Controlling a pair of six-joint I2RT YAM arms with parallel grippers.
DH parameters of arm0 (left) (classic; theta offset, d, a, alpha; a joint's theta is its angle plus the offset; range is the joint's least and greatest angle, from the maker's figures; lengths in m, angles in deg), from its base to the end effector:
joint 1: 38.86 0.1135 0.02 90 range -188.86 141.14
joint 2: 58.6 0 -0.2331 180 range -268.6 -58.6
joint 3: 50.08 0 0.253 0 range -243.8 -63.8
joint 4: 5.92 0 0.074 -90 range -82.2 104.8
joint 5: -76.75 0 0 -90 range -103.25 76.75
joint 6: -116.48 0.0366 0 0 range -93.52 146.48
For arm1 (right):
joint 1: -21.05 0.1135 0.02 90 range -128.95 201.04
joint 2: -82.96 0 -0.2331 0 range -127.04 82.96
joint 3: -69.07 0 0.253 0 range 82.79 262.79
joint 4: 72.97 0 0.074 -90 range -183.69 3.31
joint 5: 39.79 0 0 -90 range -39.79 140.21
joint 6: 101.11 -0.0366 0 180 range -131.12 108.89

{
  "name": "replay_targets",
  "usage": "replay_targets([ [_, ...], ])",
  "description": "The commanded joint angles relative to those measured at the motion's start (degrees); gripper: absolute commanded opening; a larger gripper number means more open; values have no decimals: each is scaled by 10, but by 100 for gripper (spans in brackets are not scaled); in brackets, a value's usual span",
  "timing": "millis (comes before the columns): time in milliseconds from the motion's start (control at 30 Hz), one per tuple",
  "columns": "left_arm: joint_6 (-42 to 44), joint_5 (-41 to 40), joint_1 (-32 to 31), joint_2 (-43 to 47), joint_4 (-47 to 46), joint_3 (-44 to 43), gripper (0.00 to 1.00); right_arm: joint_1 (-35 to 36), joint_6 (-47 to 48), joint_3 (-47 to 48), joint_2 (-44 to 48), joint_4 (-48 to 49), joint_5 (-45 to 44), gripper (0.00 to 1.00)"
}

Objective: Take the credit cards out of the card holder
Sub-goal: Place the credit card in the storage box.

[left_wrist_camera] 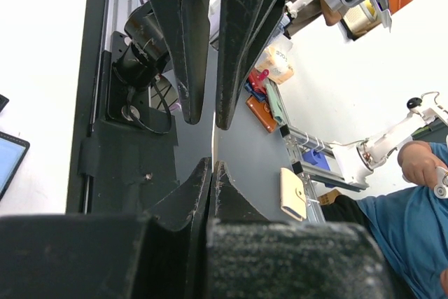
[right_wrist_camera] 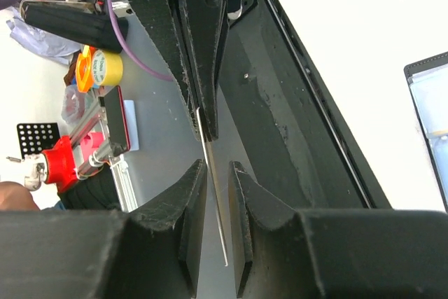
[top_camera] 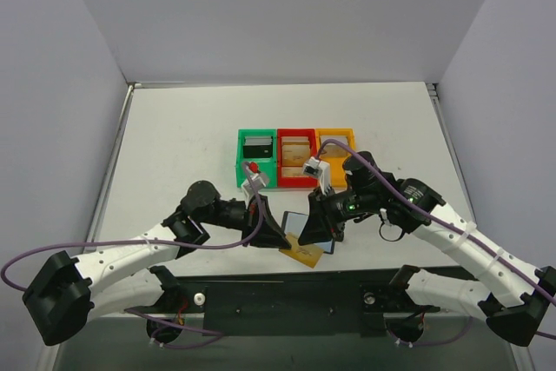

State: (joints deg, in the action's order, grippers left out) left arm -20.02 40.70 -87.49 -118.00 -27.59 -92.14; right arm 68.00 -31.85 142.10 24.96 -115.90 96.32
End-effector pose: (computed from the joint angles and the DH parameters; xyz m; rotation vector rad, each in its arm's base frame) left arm 0.1352 -0.1982 0.2459 0.9543 1.6643 -1.9163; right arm 0.1368 0.1851 0.3303 -1.0455 2.0103 1.5119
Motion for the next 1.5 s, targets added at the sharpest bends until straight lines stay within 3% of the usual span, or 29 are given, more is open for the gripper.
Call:
replay_targets([
  [0, -7, -6, 5, 16, -42, 2, 0, -6, -1, -8, 10, 14, 18, 15],
  [400, -11, -6, 9, 17, -49, 6, 0, -28, -1, -15, 25, 12, 33, 15],
  [567, -13, -10, 10, 17, -52, 6, 0, -28, 0, -17, 23, 13, 48, 0],
  [667, -12, -23, 19, 19, -50, 7, 0, -27, 0, -17, 24, 15, 55, 0],
  [767, -13, -38, 41, 36, -32, 9, 37, -28, -1, -13, 24, 14, 51, 0],
  [833, -18, -51, 67, 53, -8, 10, 48, -31, -1, -8, 24, 14, 46, 0],
  [933, -26, -66, 133, 85, 41, 9, 54, -47, 2, 7, 28, 14, 48, 0],
  [1033, 19, -96, 196, 127, 188, -10, 54, -64, -1, 23, 26, 14, 34, 0],
  [1167, 28, -192, 278, 174, 305, -22, 54, -78, -4, 70, -3, -13, -84, 0],
  [1233, 2, -235, 307, 197, 309, -9, 53, -78, 19, 84, -20, -13, -158, 0],
  [1333, -25, -290, 310, 241, 287, 26, 51, -62, 109, 90, -47, 8, -262, 0],
  [1467, -35, -305, 310, 244, 301, 32, 50, -50, 266, 94, -78, 48, -311, 0],
])
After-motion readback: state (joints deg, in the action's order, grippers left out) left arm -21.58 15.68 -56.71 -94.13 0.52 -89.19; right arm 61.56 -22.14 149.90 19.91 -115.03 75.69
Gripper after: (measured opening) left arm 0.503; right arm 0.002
